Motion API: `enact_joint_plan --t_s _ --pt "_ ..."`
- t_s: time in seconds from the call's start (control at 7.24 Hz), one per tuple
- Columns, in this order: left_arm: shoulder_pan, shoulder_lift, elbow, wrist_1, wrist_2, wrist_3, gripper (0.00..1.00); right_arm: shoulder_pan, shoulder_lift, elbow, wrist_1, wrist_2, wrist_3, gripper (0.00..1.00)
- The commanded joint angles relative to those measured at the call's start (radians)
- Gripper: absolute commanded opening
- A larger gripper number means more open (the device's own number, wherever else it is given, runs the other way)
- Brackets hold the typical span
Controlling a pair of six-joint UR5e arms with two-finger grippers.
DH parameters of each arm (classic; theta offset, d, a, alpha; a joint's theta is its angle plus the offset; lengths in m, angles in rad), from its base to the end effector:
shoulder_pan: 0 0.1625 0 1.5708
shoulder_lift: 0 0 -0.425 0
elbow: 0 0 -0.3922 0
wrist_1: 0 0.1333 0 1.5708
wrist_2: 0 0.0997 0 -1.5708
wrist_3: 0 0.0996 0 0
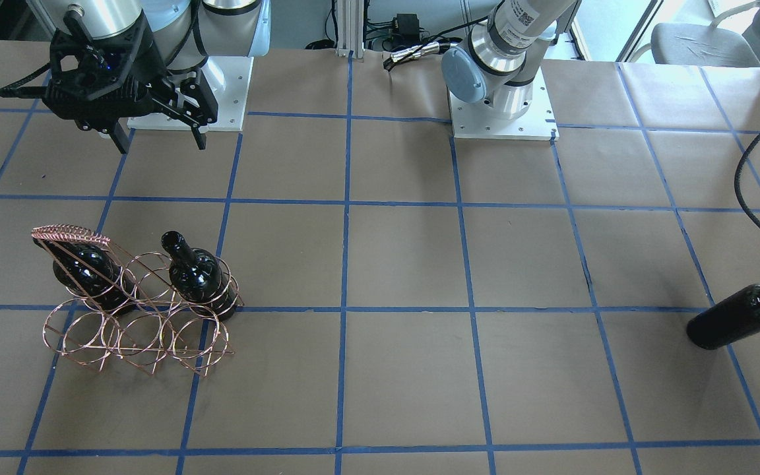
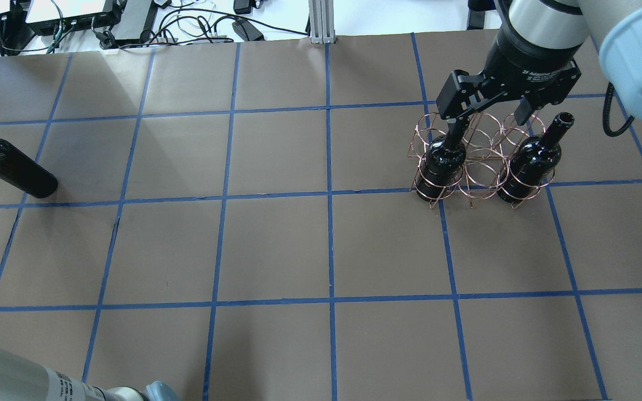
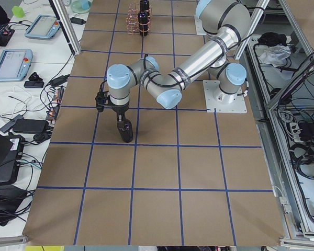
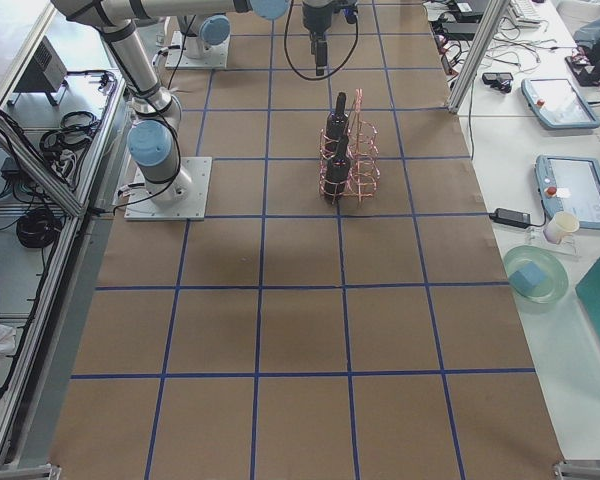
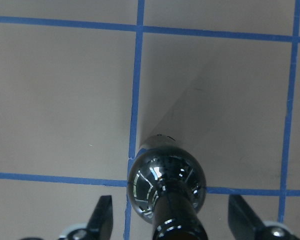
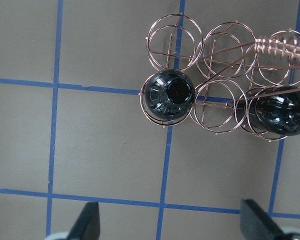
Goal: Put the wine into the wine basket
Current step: 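Close the left gripper on the bottle neck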
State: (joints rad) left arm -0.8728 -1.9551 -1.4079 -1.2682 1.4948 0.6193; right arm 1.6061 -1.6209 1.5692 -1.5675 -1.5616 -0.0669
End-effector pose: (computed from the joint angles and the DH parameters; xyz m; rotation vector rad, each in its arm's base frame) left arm 0.3094 -0.5880 0.3795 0.1182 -3.1242 0.1732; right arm 0.1509 -0.4698 0.5126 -0.1603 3.1281 -0.0760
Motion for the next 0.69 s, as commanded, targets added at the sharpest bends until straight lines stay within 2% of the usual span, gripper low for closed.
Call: enact_joint_plan --t_s 0.0,0.14,0.28,0.55 --pt "0.000 -0.007 0.000 0.000 0.009 -0.001 0.49 -0.002 -0.001 0.000 -0.005 0.005 -0.007 1.00" --pt "0.000 -0.008 -0.002 -0.013 0.009 -0.001 0.09 -0.002 -0.001 0.000 0.001 0.002 -0.001 1.00" --pt "0.000 -0.007 -0.002 -0.014 0.009 -0.001 0.00 -0.002 0.001 0.000 -0.002 0.002 -0.007 1.00" --pt "-0.006 0.011 0.000 -0.026 0.004 -0.004 0.00 -0.002 0.001 0.000 -0.003 0.000 -0.005 1.00"
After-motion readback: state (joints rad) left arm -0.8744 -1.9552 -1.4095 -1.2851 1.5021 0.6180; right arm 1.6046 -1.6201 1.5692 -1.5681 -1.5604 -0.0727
